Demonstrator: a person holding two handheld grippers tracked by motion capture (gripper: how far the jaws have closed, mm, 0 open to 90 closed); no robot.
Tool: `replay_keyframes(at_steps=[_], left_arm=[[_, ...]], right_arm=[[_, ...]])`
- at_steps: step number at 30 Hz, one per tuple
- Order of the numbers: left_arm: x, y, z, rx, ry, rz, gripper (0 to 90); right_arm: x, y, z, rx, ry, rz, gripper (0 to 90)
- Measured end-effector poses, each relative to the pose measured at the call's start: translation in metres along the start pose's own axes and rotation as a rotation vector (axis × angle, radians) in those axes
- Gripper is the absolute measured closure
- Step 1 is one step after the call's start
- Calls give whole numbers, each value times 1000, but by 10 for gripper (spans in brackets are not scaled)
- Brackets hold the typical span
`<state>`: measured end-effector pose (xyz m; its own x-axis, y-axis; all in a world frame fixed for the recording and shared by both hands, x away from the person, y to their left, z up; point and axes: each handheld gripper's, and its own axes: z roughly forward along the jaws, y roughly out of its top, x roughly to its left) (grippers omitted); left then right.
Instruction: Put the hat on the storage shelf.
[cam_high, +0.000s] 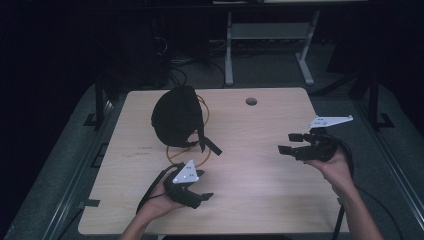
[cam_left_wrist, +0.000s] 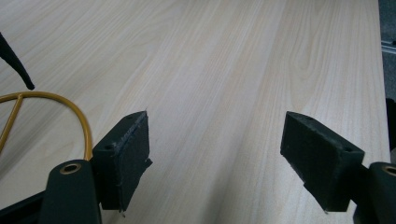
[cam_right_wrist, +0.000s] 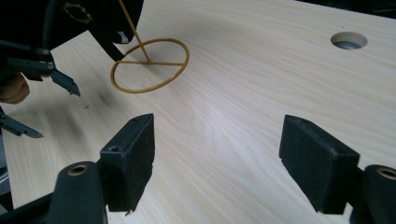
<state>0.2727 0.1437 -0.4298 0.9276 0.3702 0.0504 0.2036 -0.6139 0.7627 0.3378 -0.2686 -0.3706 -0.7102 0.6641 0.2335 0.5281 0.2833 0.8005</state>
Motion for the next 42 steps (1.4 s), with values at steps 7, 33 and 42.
replay_keyframes(at_steps=[7,33,42], left_arm=[[1,-1,0,5,0,0,237],[1,-6,0,5,3,-16,236],[3,-7,0,-2,3,-30,236]], right_arm=[[-3,-13,-3,9,-7,17,255],[-9,-85,-10,30,-7,99,240],[6,-111,-13,33,-22,99,218]])
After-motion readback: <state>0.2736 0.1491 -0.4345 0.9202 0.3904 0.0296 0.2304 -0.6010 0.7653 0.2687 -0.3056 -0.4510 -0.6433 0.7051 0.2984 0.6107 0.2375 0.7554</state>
